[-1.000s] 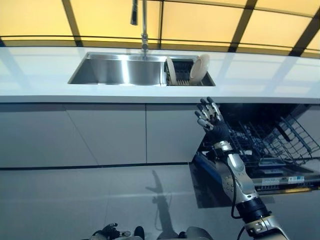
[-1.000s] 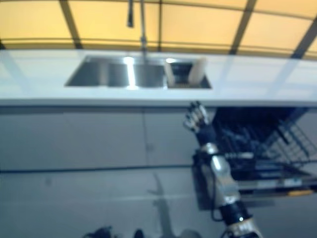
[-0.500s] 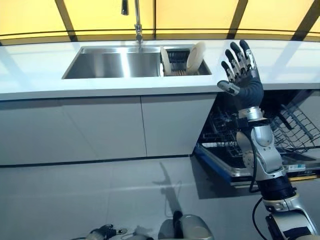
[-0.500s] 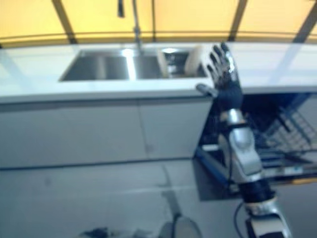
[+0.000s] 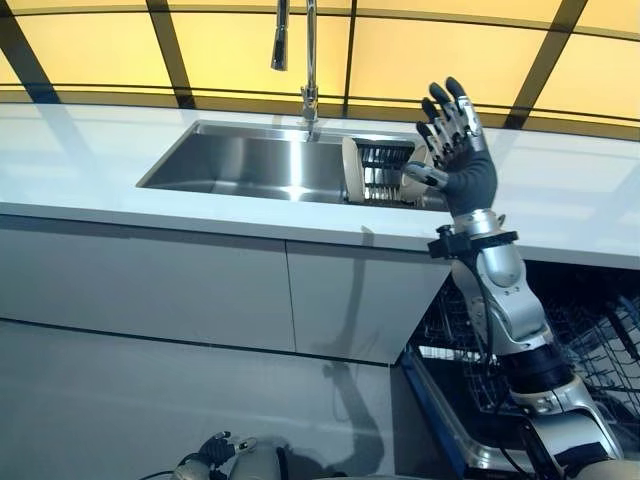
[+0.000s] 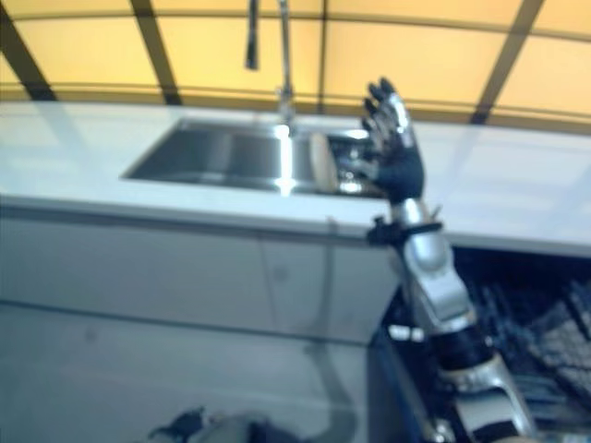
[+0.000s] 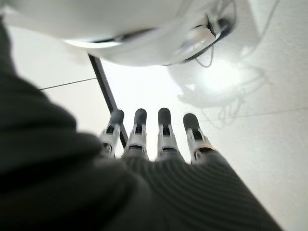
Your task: Take plates into dishwasher
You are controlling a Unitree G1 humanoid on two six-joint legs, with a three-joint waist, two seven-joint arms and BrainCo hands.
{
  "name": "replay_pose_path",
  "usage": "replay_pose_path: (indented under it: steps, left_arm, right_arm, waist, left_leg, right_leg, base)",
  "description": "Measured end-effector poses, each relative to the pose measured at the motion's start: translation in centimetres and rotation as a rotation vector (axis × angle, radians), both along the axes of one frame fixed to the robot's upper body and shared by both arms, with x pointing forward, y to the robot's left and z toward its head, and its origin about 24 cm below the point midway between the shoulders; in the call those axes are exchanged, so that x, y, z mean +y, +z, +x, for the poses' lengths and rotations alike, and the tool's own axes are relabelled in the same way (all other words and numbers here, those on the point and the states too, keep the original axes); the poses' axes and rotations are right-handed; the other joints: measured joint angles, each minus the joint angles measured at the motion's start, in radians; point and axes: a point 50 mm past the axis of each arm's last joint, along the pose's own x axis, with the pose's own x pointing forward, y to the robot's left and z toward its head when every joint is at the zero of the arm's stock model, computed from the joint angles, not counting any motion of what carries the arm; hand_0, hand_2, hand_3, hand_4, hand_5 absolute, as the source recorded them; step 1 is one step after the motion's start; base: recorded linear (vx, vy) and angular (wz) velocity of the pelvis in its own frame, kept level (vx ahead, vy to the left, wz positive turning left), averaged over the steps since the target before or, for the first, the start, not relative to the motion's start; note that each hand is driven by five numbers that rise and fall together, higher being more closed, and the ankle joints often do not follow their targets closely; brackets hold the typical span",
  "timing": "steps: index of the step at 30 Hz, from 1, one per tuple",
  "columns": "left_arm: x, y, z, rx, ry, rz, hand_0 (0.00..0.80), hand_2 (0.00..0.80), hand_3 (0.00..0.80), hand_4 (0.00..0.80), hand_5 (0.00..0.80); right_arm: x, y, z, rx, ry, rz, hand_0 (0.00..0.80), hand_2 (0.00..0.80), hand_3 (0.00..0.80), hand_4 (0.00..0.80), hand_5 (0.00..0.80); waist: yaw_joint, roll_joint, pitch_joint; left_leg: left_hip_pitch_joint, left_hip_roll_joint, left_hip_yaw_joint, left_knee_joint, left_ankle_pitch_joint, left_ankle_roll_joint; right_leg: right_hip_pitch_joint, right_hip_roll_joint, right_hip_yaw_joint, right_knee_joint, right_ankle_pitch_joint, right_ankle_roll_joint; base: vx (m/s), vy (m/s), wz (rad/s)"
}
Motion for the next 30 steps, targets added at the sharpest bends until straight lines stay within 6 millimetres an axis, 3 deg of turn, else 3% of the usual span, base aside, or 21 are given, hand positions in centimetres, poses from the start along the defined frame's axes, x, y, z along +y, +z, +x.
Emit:
replay_pose_path:
  steps: [1, 3, 7, 8, 10, 11, 12, 14, 15, 17, 19, 22, 23, 26, 29, 30]
  left_arm:
    - [-0.1, -0.1, -0.1, 0.008, 0.001, 0.0, 0.0, 0.0, 0.0, 0.0, 0.0]
    - [-0.5, -0.1, 0.1, -0.003, 0.003, -0.005, 0.0, 0.0, 0.0, 0.0, 0.0]
    - [-0.4, -0.2, -0.5, 0.0, 0.039, -0.004, 0.0, 0.0, 0.0, 0.0, 0.0]
    - [0.2, -0.2, -0.7, 0.005, 0.055, 0.009, 0.0, 0.0, 0.0, 0.0, 0.0]
    - [1.1, 0.0, -0.8, 0.005, 0.073, 0.033, 0.0, 0.0, 0.0, 0.0, 0.0]
    - [1.2, 0.1, -0.7, 0.009, 0.074, 0.037, 0.0, 0.0, 0.0, 0.0, 0.0]
    - [1.2, 0.1, -0.7, 0.011, 0.071, 0.039, 0.0, 0.0, 0.0, 0.0, 0.0]
    - [1.6, 0.2, -0.5, 0.01, 0.07, 0.049, 0.0, 0.0, 0.0, 0.0, 0.0]
    - [1.5, 0.2, -0.1, 0.006, 0.059, 0.05, 0.0, 0.0, 0.0, 0.0, 0.0]
    - [0.9, 0.3, 0.5, -0.006, 0.023, 0.042, 0.0, 0.0, 0.0, 0.0, 0.0]
    - [0.8, 0.1, 0.2, 0.007, 0.024, 0.042, 0.0, 0.0, 0.0, 0.0, 0.0]
    - [1.6, 0.3, -0.1, 0.012, 0.02, 0.063, 0.0, 0.0, 0.0, 0.0, 0.0]
    - [2.1, 0.5, 0.2, 0.011, 0.016, 0.08, 0.0, 0.0, 0.0, 0.0, 0.0]
    - [2.5, 0.6, 0.1, 0.025, 0.019, 0.093, 0.0, 0.0, 0.0, 0.0, 0.0]
    - [2.6, 0.4, -0.4, 0.047, 0.025, 0.1, 0.0, 0.0, 0.0, 0.0, 0.0]
    - [2.7, 0.5, -0.3, 0.05, 0.028, 0.105, 0.0, 0.0, 0.0, 0.0, 0.0]
  right_arm:
    - [0.1, 0.3, 0.1, -0.008, -0.003, 0.001, 0.0, 0.0, 0.0, 0.0, 0.0]
    - [0.0, 1.0, 0.2, -0.031, -0.012, -0.008, 0.0, 0.0, 0.0, 0.0, 0.0]
    - [-1.1, 1.5, 0.2, -0.041, -0.041, -0.059, 0.0, 0.0, 0.0, 0.0, 0.0]
    - [-1.2, 1.7, 0.2, -0.044, -0.043, -0.06, 0.0, 0.0, 0.0, 0.0, 0.0]
    - [-1.2, 1.6, 0.2, -0.043, -0.035, -0.063, 0.0, 0.0, 0.0, 0.0, 0.0]
    - [-1.4, 1.6, 0.2, -0.043, -0.041, -0.056, 0.0, 0.0, 0.0, 0.0, 0.0]
    - [-1.7, 1.2, 0.1, -0.03, -0.053, -0.039, 0.0, 0.0, 0.0, 0.0, 0.0]
    - [-2.4, 0.5, 0.0, -0.007, -0.075, -0.01, 0.0, 0.0, 0.0, 0.0, 0.0]
    - [-3.0, 0.3, -0.2, -0.004, -0.095, 0.009, 0.0, 0.0, 0.0, 0.0, 0.0]
    - [-3.7, 0.0, -0.4, 0.007, -0.115, 0.028, 0.0, 0.0, 0.0, 0.0, 0.0]
    - [-3.8, 0.0, -0.4, 0.003, -0.117, 0.029, 0.0, 0.0, 0.0, 0.0, 0.0]
    - [-4.3, 0.0, -0.3, 0.009, -0.152, 0.028, 0.0, 0.0, 0.0, 0.0, 0.0]
    - [-4.7, 0.1, -0.3, 0.009, -0.176, 0.025, 0.0, 0.0, 0.0, 0.0, 0.0]
    - [-5.2, 0.0, -0.3, 0.019, -0.222, 0.043, 0.0, 0.0, 0.0, 0.0, 0.0]
    - [-5.6, 0.2, -0.2, 0.026, -0.265, 0.062, 0.0, 0.0, 0.0, 0.0, 0.0]
    - [-6.1, 0.4, -0.1, 0.031, -0.296, 0.071, 0.0, 0.0, 0.0, 0.0, 0.0]
  waist:
    - [0.004, 0.0, 0.002]
    - [0.03, 0.022, 0.027]
    - [0.058, 0.05, 0.041]
    - [0.058, 0.031, 0.039]
    - [0.057, -0.017, 0.026]
    - [0.053, -0.015, 0.025]
    - [0.053, -0.016, 0.023]
    - [0.049, -0.025, 0.002]
    - [0.049, -0.035, -0.005]
    - [0.045, -0.002, -0.003]
    - [0.026, 0.044, 0.007]
    - [0.0, 0.061, -0.004]
    - [-0.006, 0.053, -0.008]
    - [-0.033, 0.037, -0.017]
    - [-0.039, 0.029, -0.031]
    - [-0.041, 0.023, -0.029]
  left_leg:
    - [0.018, -0.006, -0.014, -0.125, 0.021, -0.003]
    - [0.019, -0.003, -0.025, -0.246, 0.053, -0.016]
    - [-0.01, 0.018, -0.022, -0.125, 0.051, -0.015]
    - [-0.013, 0.012, -0.003, -0.067, 0.083, 0.01]
    - [-0.004, -0.025, 0.043, -0.021, 0.09, 0.04]
    - [0.027, -0.037, 0.051, -0.034, 0.094, 0.103]
    - [0.062, -0.045, 0.059, -0.056, 0.087, 0.128]
    - [0.1, -0.076, 0.064, -0.07, 0.053, 0.174]
    - [0.111, -0.094, 0.063, -0.063, 0.038, 0.182]
    - [0.153, -0.095, 0.05, -0.067, 0.008, 0.211]
    - [0.211, -0.082, 0.024, -0.113, 0.013, 0.211]
    - [0.262, -0.078, 0.01, -0.164, 0.019, 0.21]
    - [0.273, -0.083, -0.004, -0.181, 0.012, 0.202]
    - [0.321, -0.106, -0.045, -0.228, 0.013, 0.203]
    - [0.349, -0.111, -0.063, -0.237, 0.004, 0.203]
    - [0.348, -0.111, -0.089, -0.237, -0.002, 0.2]
  right_leg:
    - [0.026, 0.006, 0.013, -0.031, 0.002, 0.001]
    - [0.065, 0.024, 0.052, -0.041, -0.024, 0.005]
    - [0.153, 0.028, 0.125, -0.038, -0.103, 0.032]
    - [0.174, 0.005, 0.145, -0.02, -0.147, 0.053]
    - [0.169, -0.052, 0.141, 0.055, -0.192, 0.096]
    - [0.157, -0.064, 0.112, 0.127, -0.2, 0.106]
    - [0.127, -0.074, 0.096, 0.246, -0.206, 0.121]
    - [0.028, -0.102, 0.093, 0.576, -0.186, 0.191]
    - [-0.024, -0.122, 0.09, 0.742, -0.157, 0.221]
    - [-0.109, -0.139, 0.072, 0.938, -0.114, 0.211]
    - [-0.213, -0.143, 0.041, 0.996, -0.126, 0.199]
    - [-0.293, -0.161, -0.037, 0.762, -0.139, 0.188]
    - [-0.323, -0.158, -0.065, 0.562, -0.127, 0.199]
    - [-0.345, -0.141, -0.066, 0.234, -0.031, 0.214]
    - [-0.281, -0.137, -0.056, 0.135, 0.053, 0.223]
    - [-0.273, -0.127, -0.055, 0.117, 0.08, 0.219]
  base:
    - [0.681, 0.14, -0.39]
    - [0.512, 0.123, -0.48]
    - [0.408, 0.196, -0.59]
    - [0.498, 0.292, -0.68]
    - [0.484, 0.298, -0.67]
    - [0.407, 0.284, -0.47]
    - [0.422, 0.319, -0.26]
    - [0.428, 0.352, -0.07]
    - [0.353, 0.299, 0.01]
    - [0.302, 0.224, -0.02]
    - [0.305, 0.073, 0.01]
    - [0.324, -0.085, 0.18]
    - [0.361, -0.139, 0.31]
    - [0.354, -0.099, 0.43]
    - [0.251, -0.044, 0.16]
    - [0.27, -0.114, 0.07]
